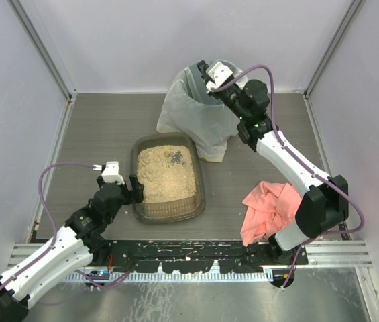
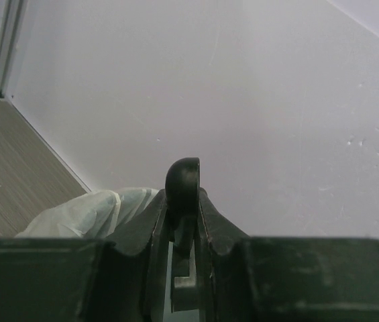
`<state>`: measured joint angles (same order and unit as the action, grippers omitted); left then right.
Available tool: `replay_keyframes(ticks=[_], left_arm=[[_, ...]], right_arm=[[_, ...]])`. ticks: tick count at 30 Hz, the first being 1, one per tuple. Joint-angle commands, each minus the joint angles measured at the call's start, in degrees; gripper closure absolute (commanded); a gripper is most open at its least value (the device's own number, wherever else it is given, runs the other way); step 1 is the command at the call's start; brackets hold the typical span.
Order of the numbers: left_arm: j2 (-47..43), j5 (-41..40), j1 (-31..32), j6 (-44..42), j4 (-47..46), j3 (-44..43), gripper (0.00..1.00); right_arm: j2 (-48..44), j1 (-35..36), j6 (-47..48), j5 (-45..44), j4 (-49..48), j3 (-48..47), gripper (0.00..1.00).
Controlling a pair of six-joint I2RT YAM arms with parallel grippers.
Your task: Clean the litter box
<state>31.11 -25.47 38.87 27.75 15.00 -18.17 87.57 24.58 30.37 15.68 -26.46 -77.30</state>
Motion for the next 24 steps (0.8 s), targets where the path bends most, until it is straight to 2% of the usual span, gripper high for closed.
replay_keyframes(ticks=[1, 5, 7, 8, 9, 10, 12, 13, 14, 16, 20, 24], left_arm=[[0.32, -0.16, 0.13, -0.15, -2.4, -1.41, 0.13], [0.52, 0.03, 0.11, -0.24, -2.35, -1.51, 0.13], [0.31, 0.0, 0.14, -0.24, -2.37, -1.44, 0.13], [0.28, 0.03, 0.07, -0.24, -2.31, -1.43, 0.13], [0.17, 0.07, 0.13, -0.24, -2.31, -1.38, 0.13], [0.15, -0.04, 0.09, -0.24, -2.46, -1.34, 0.13], [0.29, 0.03, 0.1, -0.28, -2.46, -1.38, 0.13], [0.45, 0.5, 0.08, -0.43, -2.42, -1.49, 0.13], [0.47, 0.75, 0.1, -0.57, -2.42, -1.47, 0.13], [0.51, 0.22, 0.13, -0.32, -2.56, -1.43, 0.13], [0.63, 0.29, 0.15, -0.33, -2.51, -1.51, 0.13], [0.83, 0.43, 0.12, -0.41, -2.53, -1.55, 0.13]], right_arm=[[-1.94, 2.89, 6.85, -8.26, -0.13, -4.39, 0.99], [-2.43, 4.32, 6.31, -11.26, -3.47, -2.74, 0.99], [-2.69, 6.19, 6.35, -18.06, -1.98, -4.78, 0.99], [-4.31, 7.25, 5.74, -16.65, -0.2, -5.07, 0.99], [-5.06, 6.7, 3.44, -15.16, -3.13, -3.21, 0.99], [-3.81, 6.46, 3.2, -17.36, -5.17, -3.28, 0.99], [-1.85, 7.06, 5.78, -20.03, 3.32, -8.69, 0.99], [-3.16, 7.1, 4.91, -19.36, 2.16, -7.06, 0.99], [-4.2, 6.92, 3.98, -20.69, -5.39, -2.51, 0.99], [-3.78, 6.91, 3.4, -24.62, -4.58, -2.76, 0.99], [-6.09, 6.8, -1.97, -26.59, -8.53, 0.14, 1.0], [-10.31, 6.8, -12.44, -28.92, -7.76, 0.18, 0.99]])
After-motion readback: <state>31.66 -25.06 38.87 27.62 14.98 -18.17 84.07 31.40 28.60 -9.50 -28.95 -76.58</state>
